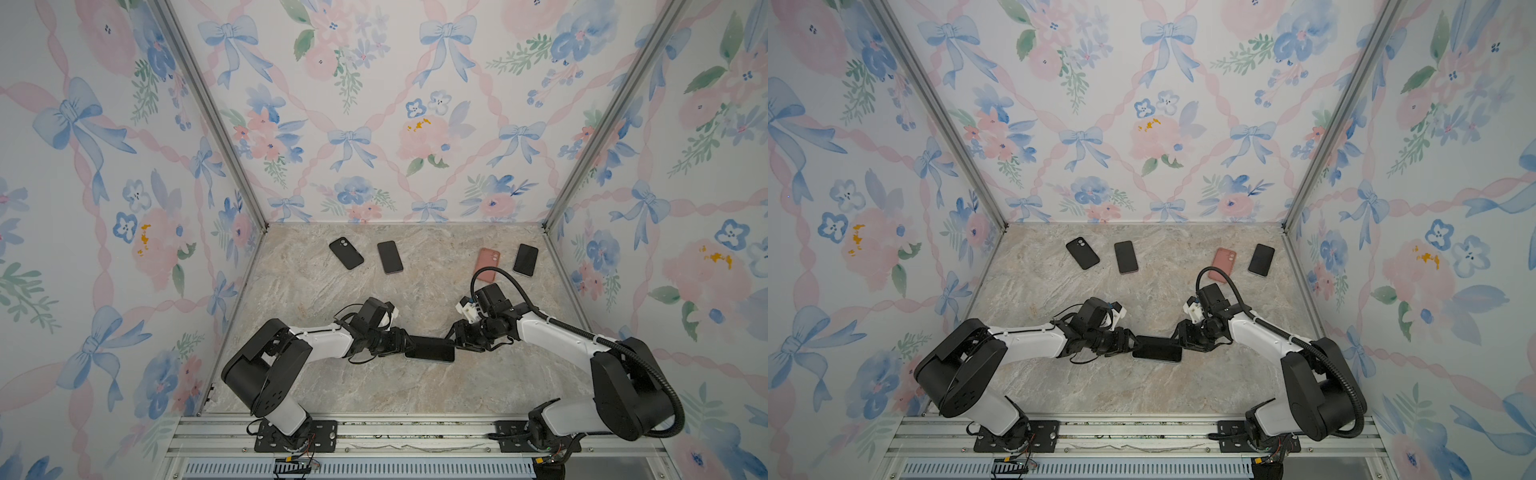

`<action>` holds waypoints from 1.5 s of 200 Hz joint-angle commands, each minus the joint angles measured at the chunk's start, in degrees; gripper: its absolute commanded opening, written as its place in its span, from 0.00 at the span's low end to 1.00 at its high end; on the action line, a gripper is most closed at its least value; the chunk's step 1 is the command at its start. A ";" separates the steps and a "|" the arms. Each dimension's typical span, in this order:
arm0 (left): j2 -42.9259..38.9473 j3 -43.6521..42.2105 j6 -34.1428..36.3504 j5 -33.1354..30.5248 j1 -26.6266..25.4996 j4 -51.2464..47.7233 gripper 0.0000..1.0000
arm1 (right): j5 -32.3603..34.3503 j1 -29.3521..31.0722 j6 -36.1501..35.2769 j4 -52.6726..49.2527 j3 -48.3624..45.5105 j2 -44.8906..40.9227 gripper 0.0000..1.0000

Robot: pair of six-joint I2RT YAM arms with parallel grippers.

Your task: Put the phone into the phone case

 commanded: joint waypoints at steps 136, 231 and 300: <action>2.87 4.93 5.33 -2.16 -0.96 -10.58 0.39 | 13.43 8.57 0.15 0.69 -9.03 -9.21 0.35; 5.53 7.59 5.89 -0.72 -0.96 -10.56 0.39 | 10.94 9.51 1.00 5.34 -8.26 -3.05 0.20; 6.25 7.41 5.64 -0.29 -1.03 -9.75 0.35 | 10.55 11.63 1.61 7.14 -7.69 -0.28 0.15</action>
